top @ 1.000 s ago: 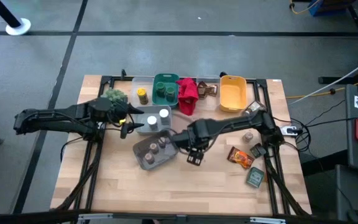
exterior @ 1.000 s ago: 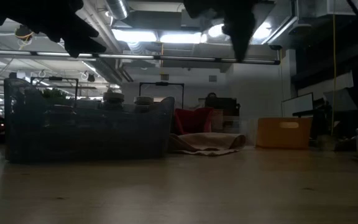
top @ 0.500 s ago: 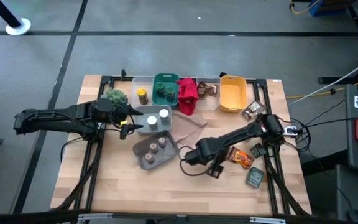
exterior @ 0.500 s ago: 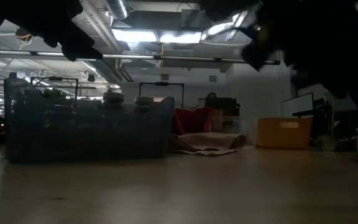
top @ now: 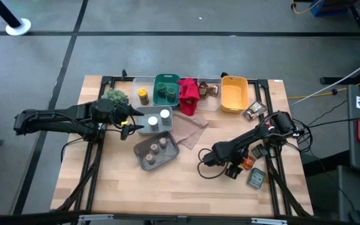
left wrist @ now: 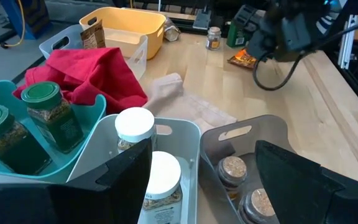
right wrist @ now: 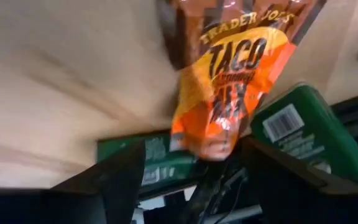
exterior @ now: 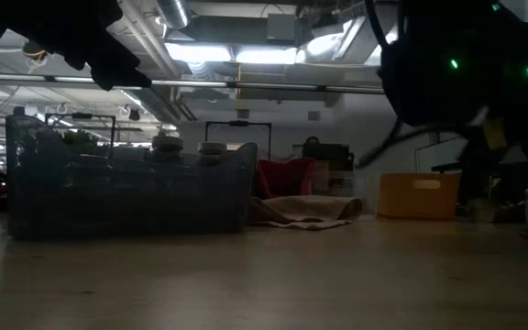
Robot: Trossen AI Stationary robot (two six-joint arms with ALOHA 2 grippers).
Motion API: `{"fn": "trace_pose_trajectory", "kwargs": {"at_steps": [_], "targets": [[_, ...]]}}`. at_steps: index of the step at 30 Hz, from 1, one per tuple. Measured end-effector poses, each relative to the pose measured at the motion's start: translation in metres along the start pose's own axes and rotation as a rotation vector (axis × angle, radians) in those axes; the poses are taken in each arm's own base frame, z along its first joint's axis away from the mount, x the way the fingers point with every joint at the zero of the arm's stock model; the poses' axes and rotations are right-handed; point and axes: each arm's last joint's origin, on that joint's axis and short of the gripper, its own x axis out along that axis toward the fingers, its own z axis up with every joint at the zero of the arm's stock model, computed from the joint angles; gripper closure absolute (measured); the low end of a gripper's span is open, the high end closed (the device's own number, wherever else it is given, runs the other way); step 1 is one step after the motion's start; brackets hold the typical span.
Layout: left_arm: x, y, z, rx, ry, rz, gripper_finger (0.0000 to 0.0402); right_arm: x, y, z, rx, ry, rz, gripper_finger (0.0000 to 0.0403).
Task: Sort spices by type
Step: Put the orange seasoning pack into the right transparent bin
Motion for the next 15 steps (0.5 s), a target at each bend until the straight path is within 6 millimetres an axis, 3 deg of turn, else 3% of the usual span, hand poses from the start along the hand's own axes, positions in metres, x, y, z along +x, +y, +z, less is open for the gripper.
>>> {"fn": "trace_pose_trajectory", "kwargs": {"at_steps": [6, 15], "targets": [[0.000, 0.000, 0.001, 0.000, -0.010, 0.000, 0.0133, 0.020, -0.012, 0.003, 0.054, -0.001, -0.086, 0.0134], [0.000, 0.000, 0.001, -0.001, -0.011, 0.000, 0.0133, 0.041, -0.013, 0.010, 0.023, 0.013, 0.038, 0.0139]]}}
